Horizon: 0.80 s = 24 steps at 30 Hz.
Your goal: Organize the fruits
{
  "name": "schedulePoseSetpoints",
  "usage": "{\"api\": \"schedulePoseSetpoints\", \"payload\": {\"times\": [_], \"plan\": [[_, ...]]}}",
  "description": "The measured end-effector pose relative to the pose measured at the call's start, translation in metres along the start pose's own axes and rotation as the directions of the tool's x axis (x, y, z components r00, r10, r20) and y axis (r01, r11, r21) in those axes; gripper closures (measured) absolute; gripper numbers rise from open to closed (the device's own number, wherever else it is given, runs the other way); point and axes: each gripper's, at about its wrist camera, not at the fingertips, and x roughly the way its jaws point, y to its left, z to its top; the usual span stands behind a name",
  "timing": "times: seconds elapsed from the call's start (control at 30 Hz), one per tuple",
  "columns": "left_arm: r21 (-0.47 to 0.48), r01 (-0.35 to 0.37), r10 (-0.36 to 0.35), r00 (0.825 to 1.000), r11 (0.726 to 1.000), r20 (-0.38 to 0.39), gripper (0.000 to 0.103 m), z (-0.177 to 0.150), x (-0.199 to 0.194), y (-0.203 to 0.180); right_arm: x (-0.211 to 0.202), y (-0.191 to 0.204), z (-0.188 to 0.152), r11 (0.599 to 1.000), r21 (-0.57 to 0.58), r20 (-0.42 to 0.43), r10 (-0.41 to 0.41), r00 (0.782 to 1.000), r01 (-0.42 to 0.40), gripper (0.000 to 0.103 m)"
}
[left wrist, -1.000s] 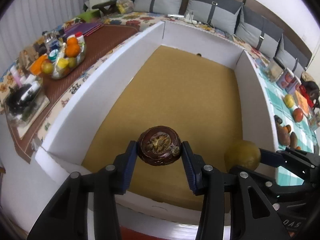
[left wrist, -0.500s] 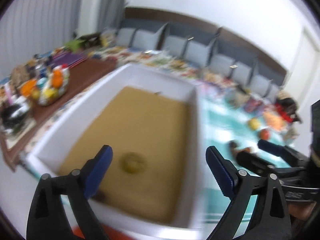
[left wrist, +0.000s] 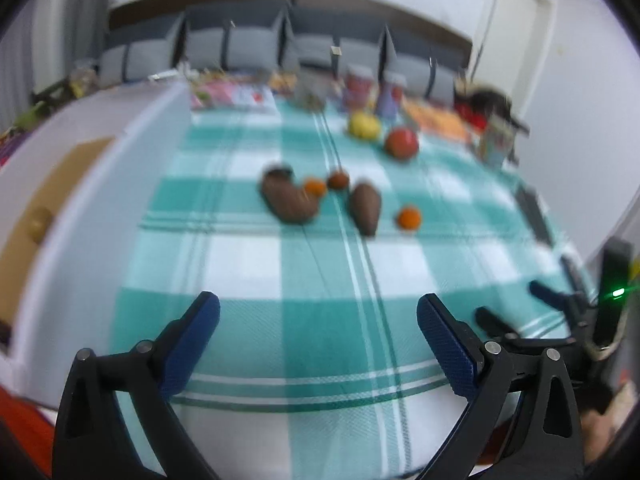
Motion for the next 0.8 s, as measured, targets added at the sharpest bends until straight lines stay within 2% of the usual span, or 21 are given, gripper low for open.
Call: {"api": "schedulePoseSetpoints", "payload": {"times": [0.07, 0.27, 0.43, 0.63, 0.8], "plan": [[0.014, -0.022, 0.022, 1.000, 1.000, -0.019, 0.004, -0.004, 0.018, -0.008, 0.011, -0.011, 0.003, 1.000, 0.028, -0.039, 0.014, 0.999, -0.013, 0.000], [0.009, -0.095, 0.096, 0.995, 0.995, -0.027, 0.004, -0.006, 0.052, 0.000, 0.025, -0.022, 0.012, 0.999, 0.018, 0.003, -0.035, 0.999, 0.035, 0.001], [0.030, -0.126, 0.128, 0.991, 0.992, -0.043, 0.004, -0.015, 0.067, 0.005, 0.039, -0.024, 0.009, 0.999, 0.039, -0.020, -0.028, 0.999, 0.029, 0.000], [-0.038, -0.115, 0.111, 0.990, 0.993, -0.087, 0.003, -0.015, 0.078, 0.019, 0.047, -0.025, 0.009, 0.998, 0.042, -0.030, -0.044, 0.999, 0.045, 0.000], [0.025, -0.161, 0.163, 0.981, 0.987, -0.106, 0.001, -0.018, 0.084, 0.007, 0.053, -0.028, 0.009, 0.996, 0.069, -0.054, -0.044, 0.998, 0.048, 0.001]]}}
